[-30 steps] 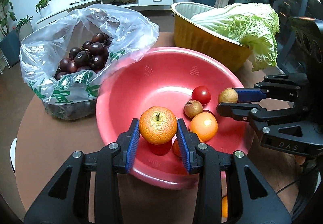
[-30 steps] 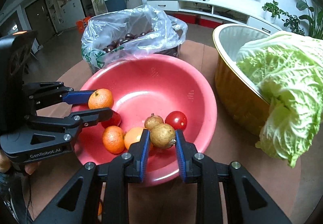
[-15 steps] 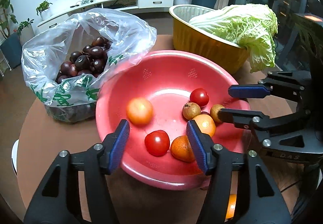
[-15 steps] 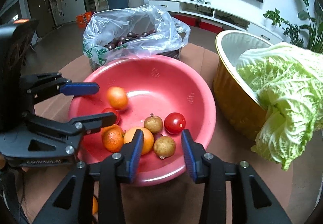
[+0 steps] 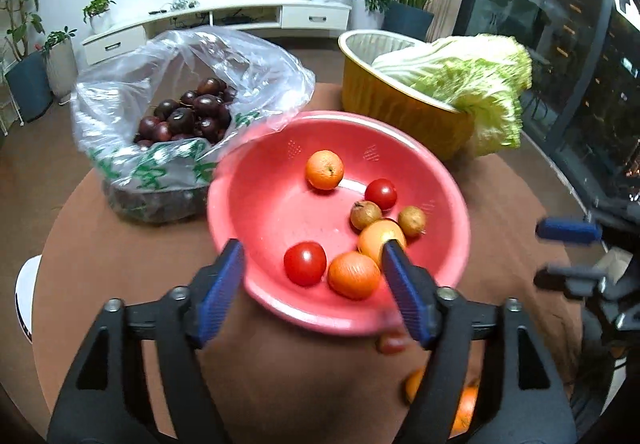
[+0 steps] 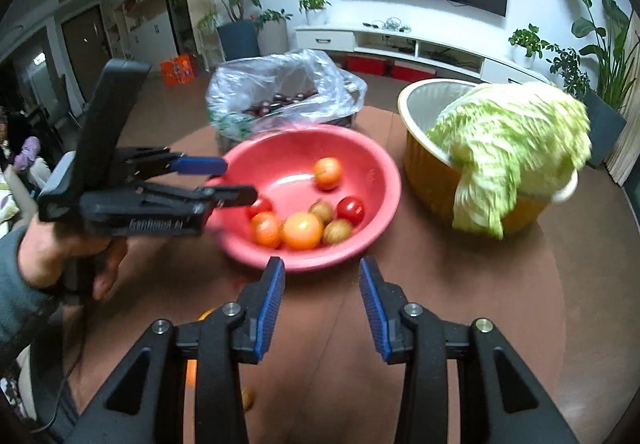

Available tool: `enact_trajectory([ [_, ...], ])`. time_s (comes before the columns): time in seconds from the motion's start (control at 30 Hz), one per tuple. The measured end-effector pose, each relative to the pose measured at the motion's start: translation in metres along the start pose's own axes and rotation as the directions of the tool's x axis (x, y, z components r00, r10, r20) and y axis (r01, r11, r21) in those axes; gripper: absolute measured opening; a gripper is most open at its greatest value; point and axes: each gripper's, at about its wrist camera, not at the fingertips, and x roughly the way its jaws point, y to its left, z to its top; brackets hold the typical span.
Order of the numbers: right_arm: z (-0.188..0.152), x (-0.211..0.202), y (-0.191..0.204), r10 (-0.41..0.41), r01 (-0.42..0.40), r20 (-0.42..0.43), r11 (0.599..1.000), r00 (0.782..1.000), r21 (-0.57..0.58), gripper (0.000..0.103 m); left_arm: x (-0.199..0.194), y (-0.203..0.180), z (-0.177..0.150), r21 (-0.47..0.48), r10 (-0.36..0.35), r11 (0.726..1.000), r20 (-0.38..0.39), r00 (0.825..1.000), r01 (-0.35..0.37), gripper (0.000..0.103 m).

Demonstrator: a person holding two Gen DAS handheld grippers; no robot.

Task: Organize fruits
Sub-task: 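Grasp an orange with the left tool while the right tool grasps a brown pear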

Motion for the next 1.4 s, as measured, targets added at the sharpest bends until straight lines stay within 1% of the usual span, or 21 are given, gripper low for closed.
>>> enact_trajectory([
  [0.07,-0.017,-0.006,0.006,0.016,-0.016,-0.007,1.0,1.0,0.004,0.042,-0.016,-0.002,-0.011,-0.01,-0.004,1.0,0.017,1.0,0.004,0.076],
  [0.13,-0.038,-0.009,0.013,0.031,-0.031,-0.03,1.0,0.999,0.005,0.042,-0.032,-0.006,-0.025,-0.019,-0.008,1.0,0.028,1.0,0.008,0.083],
  [0.2,-0.058,-0.011,0.018,0.035,-0.034,-0.05,0.999,0.998,0.019,0.042,-0.047,-0.013,-0.042,-0.015,-0.014,1.0,0.032,0.999,0.014,0.084],
  [0.33,-0.085,-0.015,0.017,0.072,-0.065,-0.062,0.993,0.995,0.101,0.042,-0.065,-0.035,-0.084,-0.005,-0.031,1.0,-0.011,0.999,0.031,0.084],
  [0.43,-0.098,-0.016,0.018,0.072,-0.063,-0.062,0.988,0.995,0.14,0.042,-0.067,-0.055,-0.112,-0.013,-0.059,0.998,-0.052,0.997,0.058,0.084],
  [0.5,-0.104,-0.018,0.016,0.07,-0.059,-0.056,0.984,0.996,0.169,0.042,-0.063,-0.07,-0.122,0.003,-0.068,0.998,-0.066,0.995,0.069,0.084],
  [0.57,-0.108,-0.019,0.013,0.065,-0.054,-0.054,0.98,0.996,0.191,0.042,-0.06,-0.08,-0.126,0.007,-0.071,0.997,-0.071,0.995,0.071,0.084],
  [0.73,-0.115,-0.028,0.011,0.06,-0.05,-0.042,0.979,0.997,0.199,0.042,-0.044,-0.098,-0.124,0.027,-0.081,0.996,-0.082,0.993,0.083,0.083],
  [0.77,-0.116,-0.029,0.01,0.06,-0.05,-0.041,0.978,0.997,0.202,0.042,-0.041,-0.1,-0.125,0.025,-0.086,0.996,-0.088,0.992,0.089,0.08],
  [0.83,-0.119,-0.03,0.009,0.062,-0.052,-0.041,0.976,0.997,0.211,0.042,-0.035,-0.102,-0.127,0.02,-0.104,0.994,-0.109,0.989,0.107,0.063],
  [0.9,-0.12,-0.029,0.008,0.066,-0.056,-0.042,0.975,0.997,0.217,0.042,-0.03,-0.105,-0.13,0.019,-0.112,0.993,-0.127,0.986,0.115,0.056],
  [1.1,-0.122,-0.027,0.01,0.08,-0.069,-0.042,0.974,0.996,0.215,0.042,-0.027,-0.106,-0.132,-0.003,-0.131,0.991,-0.134,0.982,0.132,0.055],
  [1.13,-0.122,-0.027,0.011,0.081,-0.071,-0.042,0.974,0.996,0.214,0.042,-0.027,-0.106,-0.132,-0.01,-0.136,0.991,-0.134,0.982,0.136,0.051],
  [1.4,-0.124,-0.025,0.01,0.085,-0.073,-0.049,0.973,0.995,0.218,0.042,-0.022,-0.098,-0.124,-0.061,-0.19,0.981,-0.119,0.975,0.184,0.048],
])
